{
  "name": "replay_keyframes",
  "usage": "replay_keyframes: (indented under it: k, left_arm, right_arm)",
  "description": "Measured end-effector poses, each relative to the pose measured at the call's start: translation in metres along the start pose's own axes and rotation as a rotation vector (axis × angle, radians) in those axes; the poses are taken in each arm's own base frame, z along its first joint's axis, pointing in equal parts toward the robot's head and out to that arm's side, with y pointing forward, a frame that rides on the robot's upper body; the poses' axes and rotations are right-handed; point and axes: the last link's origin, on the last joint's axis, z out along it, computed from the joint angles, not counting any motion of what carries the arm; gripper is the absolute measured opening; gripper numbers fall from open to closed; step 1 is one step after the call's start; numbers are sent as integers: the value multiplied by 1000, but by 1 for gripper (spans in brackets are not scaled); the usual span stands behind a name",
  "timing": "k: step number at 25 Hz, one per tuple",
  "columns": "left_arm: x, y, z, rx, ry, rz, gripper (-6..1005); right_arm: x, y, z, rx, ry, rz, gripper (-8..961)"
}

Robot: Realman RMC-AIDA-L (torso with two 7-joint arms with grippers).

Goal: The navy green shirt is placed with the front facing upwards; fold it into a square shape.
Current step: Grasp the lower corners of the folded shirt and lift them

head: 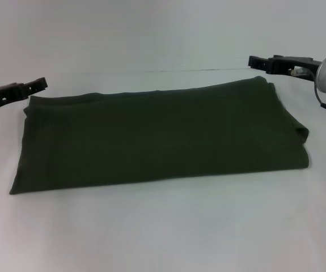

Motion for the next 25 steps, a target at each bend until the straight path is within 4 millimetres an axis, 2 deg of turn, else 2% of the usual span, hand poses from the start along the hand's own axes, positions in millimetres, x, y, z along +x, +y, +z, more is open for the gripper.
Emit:
replay_keyframes:
  k: [5, 10, 14, 18, 25]
  left_arm:
    - [-4, -1, -24, -117, -18, -12, 772]
    - [-13, -6, -56, -195, -46, 15, 836]
    - [-23, -12, -77, -215, -81, 43, 835]
    - [-34, -18, -87, -200, -150, 77, 834]
    - [-52, -20, -90, -180, -278, 99, 832]
  right_arm:
    - [11, -5, -20, -76, 10, -15, 720]
    - [27, -15, -46, -148, -32, 7, 727]
    - [40, -15, -64, -222, -82, -13, 727]
    - [48, -12, -72, -264, -100, -25, 726]
    - [55, -8, -72, -285, -90, -24, 726]
